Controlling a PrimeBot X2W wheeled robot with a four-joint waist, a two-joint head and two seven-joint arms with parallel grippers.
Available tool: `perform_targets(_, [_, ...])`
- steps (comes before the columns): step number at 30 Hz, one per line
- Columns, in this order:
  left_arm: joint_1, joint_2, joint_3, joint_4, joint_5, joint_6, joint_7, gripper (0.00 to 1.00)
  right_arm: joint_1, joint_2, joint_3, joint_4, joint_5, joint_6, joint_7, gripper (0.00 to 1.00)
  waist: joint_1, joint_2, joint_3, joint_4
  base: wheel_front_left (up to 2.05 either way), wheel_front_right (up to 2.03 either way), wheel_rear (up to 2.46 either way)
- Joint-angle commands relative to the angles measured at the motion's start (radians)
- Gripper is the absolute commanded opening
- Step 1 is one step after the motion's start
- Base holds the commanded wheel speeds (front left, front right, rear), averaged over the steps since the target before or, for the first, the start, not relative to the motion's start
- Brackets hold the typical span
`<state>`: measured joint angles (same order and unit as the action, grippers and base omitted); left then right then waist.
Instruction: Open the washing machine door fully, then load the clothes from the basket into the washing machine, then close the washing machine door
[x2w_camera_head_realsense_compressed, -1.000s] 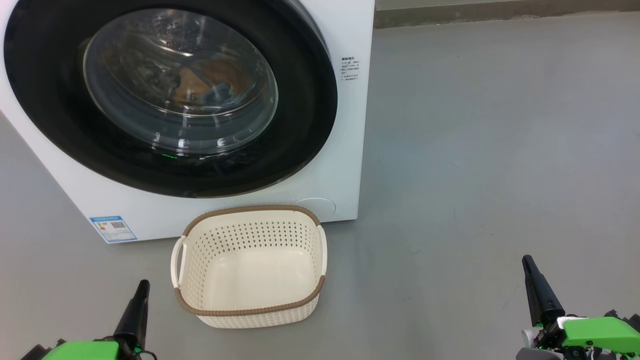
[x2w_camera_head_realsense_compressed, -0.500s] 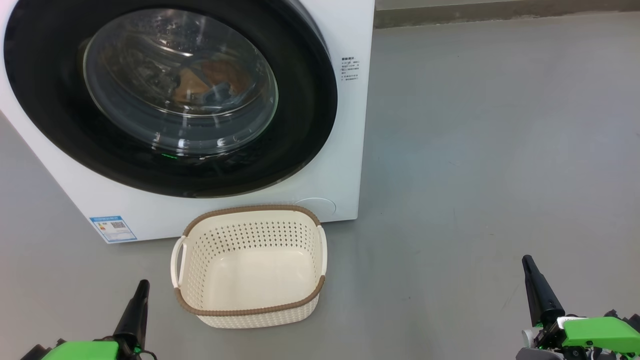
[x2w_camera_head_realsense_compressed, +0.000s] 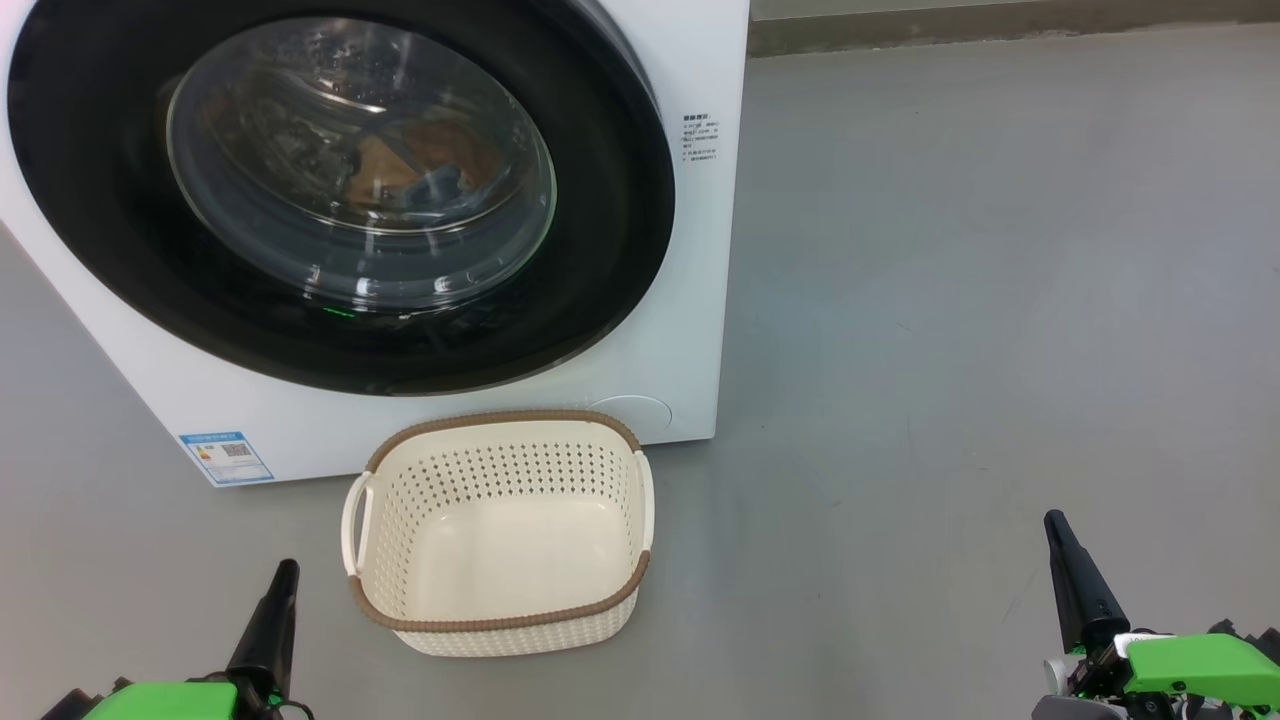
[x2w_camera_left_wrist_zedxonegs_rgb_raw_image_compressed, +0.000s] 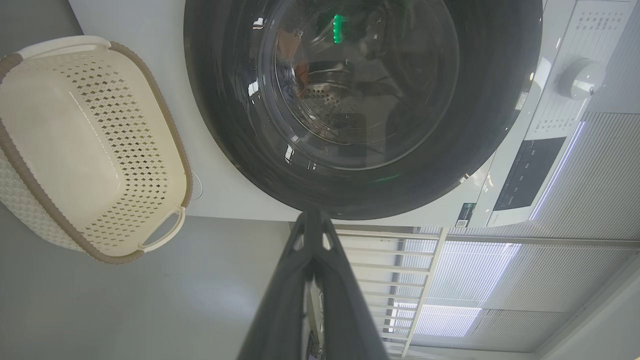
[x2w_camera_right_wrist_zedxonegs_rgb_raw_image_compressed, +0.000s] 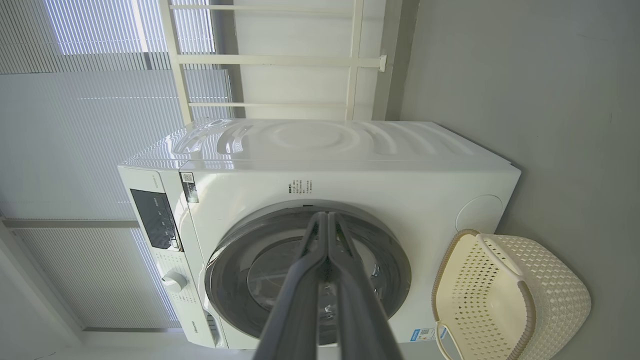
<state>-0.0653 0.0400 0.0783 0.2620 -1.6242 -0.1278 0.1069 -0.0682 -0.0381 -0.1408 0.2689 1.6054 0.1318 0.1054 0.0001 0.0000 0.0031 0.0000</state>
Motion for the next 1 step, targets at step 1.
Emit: perform_targets(1, [-0.043,0.012,0.034,-0.017,0.015,-0.003,0.005,0.0,-0.04,-0.012,0.027,-0.024,0.003,-0.001,0.008,0.0,-0.0001,0.0,0.0,0.0,0.0,0.0,0.0])
